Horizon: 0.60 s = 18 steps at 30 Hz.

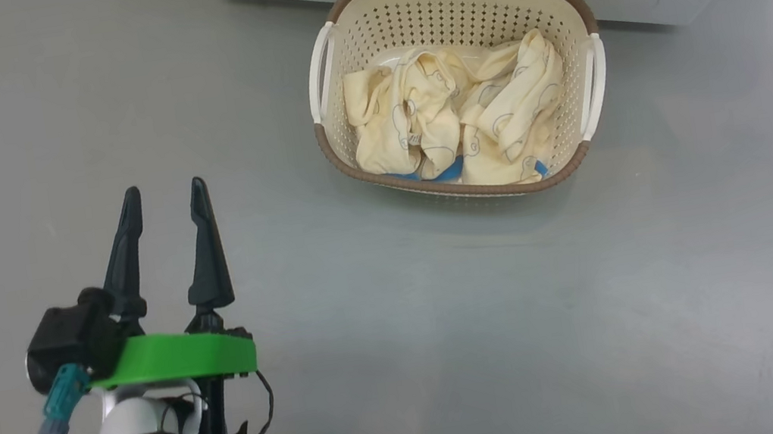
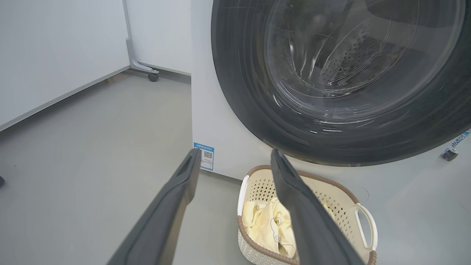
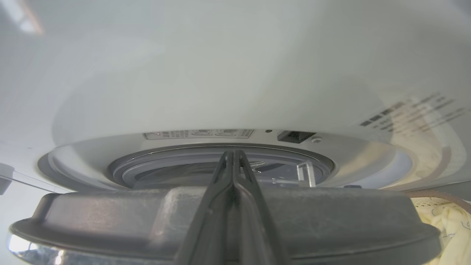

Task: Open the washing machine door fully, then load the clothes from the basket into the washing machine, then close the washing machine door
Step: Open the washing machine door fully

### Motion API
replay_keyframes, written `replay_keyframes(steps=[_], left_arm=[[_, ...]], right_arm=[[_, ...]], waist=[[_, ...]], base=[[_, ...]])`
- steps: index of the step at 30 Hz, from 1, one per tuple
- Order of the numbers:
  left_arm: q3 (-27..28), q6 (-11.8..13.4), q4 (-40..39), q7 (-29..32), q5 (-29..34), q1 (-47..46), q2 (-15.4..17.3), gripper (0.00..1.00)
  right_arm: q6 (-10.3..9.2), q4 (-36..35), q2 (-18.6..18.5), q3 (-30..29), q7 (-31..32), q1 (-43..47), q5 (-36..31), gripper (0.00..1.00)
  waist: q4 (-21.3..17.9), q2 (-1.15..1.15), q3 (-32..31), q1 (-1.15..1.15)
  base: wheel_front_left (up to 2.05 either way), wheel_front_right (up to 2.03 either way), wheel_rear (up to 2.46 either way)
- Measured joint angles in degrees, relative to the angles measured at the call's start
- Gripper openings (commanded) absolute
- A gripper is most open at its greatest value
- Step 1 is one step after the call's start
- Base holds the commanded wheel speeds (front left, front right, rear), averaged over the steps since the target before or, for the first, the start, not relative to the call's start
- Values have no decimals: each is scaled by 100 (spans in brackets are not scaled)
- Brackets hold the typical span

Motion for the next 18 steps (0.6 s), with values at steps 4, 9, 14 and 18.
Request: replay_keyframes(steps=[4, 9, 14, 18], left_arm=[[0, -15, -2, 0, 0, 1, -2, 100], [4, -15, -31, 0, 54, 23, -1, 100], [-22, -16, -97, 0, 100, 70, 15, 100], [-40, -16, -115, -8, 101, 153, 38, 100]], right_arm=[[0, -9, -11, -12, 183, 85, 4, 0], [0, -81, -24, 31, 426, 260, 76, 0], [0, -188, -26, 219, 650, 569, 296, 0], [0, -282, -25, 460, 815, 873, 544, 0]], waist=[[-5, 0, -51, 0], [-10, 0, -143, 0], [-38, 0, -290, 0], [-79, 0, -433, 0]], base=[[0, 0, 0], [0, 0, 0], [0, 0, 0], [0, 0, 0]])
